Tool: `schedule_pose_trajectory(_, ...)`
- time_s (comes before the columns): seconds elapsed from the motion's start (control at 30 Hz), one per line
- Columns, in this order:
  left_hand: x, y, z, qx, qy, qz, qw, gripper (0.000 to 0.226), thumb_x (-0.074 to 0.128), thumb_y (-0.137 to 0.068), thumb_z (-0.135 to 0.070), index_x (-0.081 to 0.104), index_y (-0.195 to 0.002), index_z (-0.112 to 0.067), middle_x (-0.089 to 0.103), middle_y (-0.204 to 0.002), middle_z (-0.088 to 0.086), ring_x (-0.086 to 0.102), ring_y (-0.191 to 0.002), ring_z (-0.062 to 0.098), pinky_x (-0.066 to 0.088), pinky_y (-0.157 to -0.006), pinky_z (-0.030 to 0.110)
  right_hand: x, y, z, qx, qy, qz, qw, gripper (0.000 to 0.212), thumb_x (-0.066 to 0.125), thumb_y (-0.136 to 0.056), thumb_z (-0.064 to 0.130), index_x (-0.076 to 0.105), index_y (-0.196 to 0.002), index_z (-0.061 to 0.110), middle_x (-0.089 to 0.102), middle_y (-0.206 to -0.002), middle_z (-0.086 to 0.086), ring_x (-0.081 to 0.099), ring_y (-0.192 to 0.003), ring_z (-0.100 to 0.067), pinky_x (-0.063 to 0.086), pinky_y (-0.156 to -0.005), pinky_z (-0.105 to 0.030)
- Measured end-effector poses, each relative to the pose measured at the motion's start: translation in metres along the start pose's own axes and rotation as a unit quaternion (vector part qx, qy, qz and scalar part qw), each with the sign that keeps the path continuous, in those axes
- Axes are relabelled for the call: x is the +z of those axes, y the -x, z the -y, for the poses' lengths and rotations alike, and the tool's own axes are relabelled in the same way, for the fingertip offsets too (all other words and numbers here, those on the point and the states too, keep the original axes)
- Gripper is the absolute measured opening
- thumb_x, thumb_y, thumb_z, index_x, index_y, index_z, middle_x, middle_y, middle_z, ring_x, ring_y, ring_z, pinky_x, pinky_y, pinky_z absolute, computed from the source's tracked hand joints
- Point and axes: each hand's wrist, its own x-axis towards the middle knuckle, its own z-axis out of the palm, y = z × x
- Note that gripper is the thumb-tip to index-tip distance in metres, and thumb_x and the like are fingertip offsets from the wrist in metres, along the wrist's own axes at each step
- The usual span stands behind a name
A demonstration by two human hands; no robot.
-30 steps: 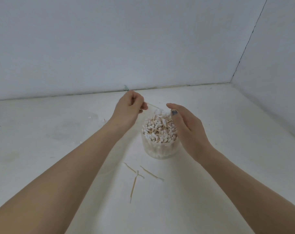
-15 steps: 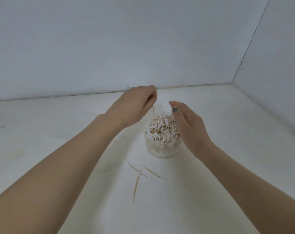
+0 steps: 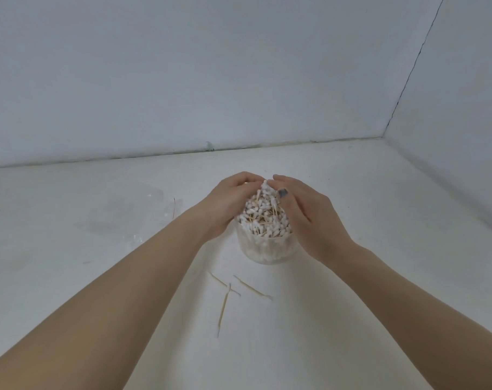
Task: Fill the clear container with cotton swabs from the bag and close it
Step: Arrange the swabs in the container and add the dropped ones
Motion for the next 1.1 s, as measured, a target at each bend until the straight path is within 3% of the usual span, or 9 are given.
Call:
schedule_pose_trajectory(0.07, 0.003, 0.000, 0.000, -0.007, 0.013, -0.003, 1.000, 0.019, 0.061, -0.100, -0.021, 0.071, -0.114, -0.013, 0.075, -0.117, 0.012, 0.072, -0.112, 0.030, 0.055, -0.102, 0.046, -0.001, 0.001, -0.004, -0.015, 0.032, 0.018, 0.999, 0.043, 0.032, -0.107, 0.035, 0.059, -0.140, 0.029, 0.049, -0.151, 0.009, 0.039, -0.141, -0.003, 0.029, -0.116, -0.022)
schedule_pose_trajectory(0.23, 0.003, -0.004, -0.004, -0.026, 0.028, 0.003, 0.999, 0.028, 0.060, -0.099, -0.045, 0.068, -0.097, -0.017, 0.075, -0.103, 0.004, 0.072, -0.102, 0.026, 0.054, -0.099, 0.045, -0.003, 0.002, -0.006, -0.026, 0.067, 0.025, 0.997, 0.050, 0.030, -0.103, 0.039, 0.059, -0.140, 0.023, 0.049, -0.151, 0.008, 0.040, -0.141, -0.004, 0.032, -0.117, -0.027)
schedule_pose_trajectory(0.37, 0.005, -0.003, -0.002, 0.010, -0.008, -0.013, 1.000, 0.018, 0.070, -0.081, -0.035, 0.068, -0.091, -0.020, 0.071, -0.098, 0.005, 0.070, -0.095, 0.025, 0.055, -0.092, 0.044, -0.002, 0.002, -0.006, 0.001, 0.032, 0.021, 0.999, 0.042, 0.033, -0.107, 0.033, 0.071, -0.116, 0.018, 0.052, -0.149, 0.008, 0.044, -0.135, -0.002, 0.033, -0.111, -0.020)
schedule_pose_trajectory(0.47, 0.004, -0.003, -0.001, -0.007, 0.027, 0.000, 1.000, 0.006, 0.069, -0.090, -0.022, 0.068, -0.094, -0.018, 0.071, -0.100, 0.006, 0.068, -0.095, 0.025, 0.054, -0.089, 0.042, -0.002, 0.001, -0.005, 0.009, 0.042, 0.012, 0.999, 0.038, 0.036, -0.106, 0.030, 0.071, -0.102, 0.015, 0.052, -0.148, 0.007, 0.047, -0.132, -0.003, 0.037, -0.109, -0.022)
schedule_pose_trajectory(0.57, 0.005, -0.003, 0.000, -0.037, 0.057, 0.005, 0.998, 0.007, 0.067, -0.095, -0.021, 0.068, -0.101, -0.018, 0.075, -0.106, 0.009, 0.072, -0.103, 0.027, 0.055, -0.100, 0.044, -0.003, -0.001, -0.003, -0.023, 0.077, -0.002, 0.997, 0.032, 0.039, -0.106, 0.030, 0.067, -0.118, 0.020, 0.047, -0.152, 0.007, 0.042, -0.137, -0.005, 0.035, -0.110, -0.024)
schedule_pose_trajectory(0.67, 0.006, -0.002, 0.002, -0.033, 0.054, -0.006, 0.998, 0.013, 0.062, -0.097, -0.025, 0.071, -0.104, -0.018, 0.076, -0.113, 0.010, 0.073, -0.109, 0.028, 0.055, -0.102, 0.045, -0.007, 0.000, -0.005, -0.071, 0.111, 0.021, 0.991, 0.044, 0.032, -0.104, 0.038, 0.059, -0.138, 0.027, 0.043, -0.155, 0.011, 0.034, -0.143, -0.004, 0.028, -0.111, -0.022)
schedule_pose_trajectory(0.8, 0.003, 0.000, 0.006, -0.019, 0.075, 0.000, 0.997, 0.016, 0.056, -0.097, -0.013, 0.070, -0.104, -0.016, 0.073, -0.104, 0.006, 0.070, -0.102, 0.023, 0.054, -0.098, 0.042, -0.008, 0.002, -0.010, -0.098, 0.130, 0.053, 0.985, 0.044, 0.033, -0.105, 0.037, 0.061, -0.137, 0.025, 0.055, -0.145, 0.011, 0.036, -0.142, -0.007, 0.026, -0.114, -0.017)
schedule_pose_trajectory(0.93, -0.001, 0.003, 0.007, -0.013, 0.085, 0.022, 0.996, 0.028, 0.062, -0.091, -0.034, 0.069, -0.109, -0.013, 0.073, -0.112, 0.009, 0.070, -0.111, 0.028, 0.054, -0.099, 0.043, -0.012, 0.001, -0.009, -0.088, 0.131, 0.031, 0.987, 0.039, 0.036, -0.105, 0.034, 0.059, -0.136, 0.027, 0.052, -0.145, 0.009, 0.040, -0.138, -0.006, 0.037, -0.111, -0.028)
schedule_pose_trajectory(1.1, -0.002, 0.003, 0.008, -0.002, 0.071, 0.006, 0.997, 0.012, 0.057, -0.098, -0.014, 0.069, -0.101, -0.016, 0.072, -0.102, 0.007, 0.068, -0.096, 0.022, 0.054, -0.086, 0.038, -0.009, -0.001, -0.001, -0.128, 0.153, 0.094, 0.975, 0.047, 0.028, -0.103, 0.043, 0.063, -0.130, 0.027, 0.052, -0.142, 0.007, 0.043, -0.133, -0.010, 0.033, -0.105, -0.021)
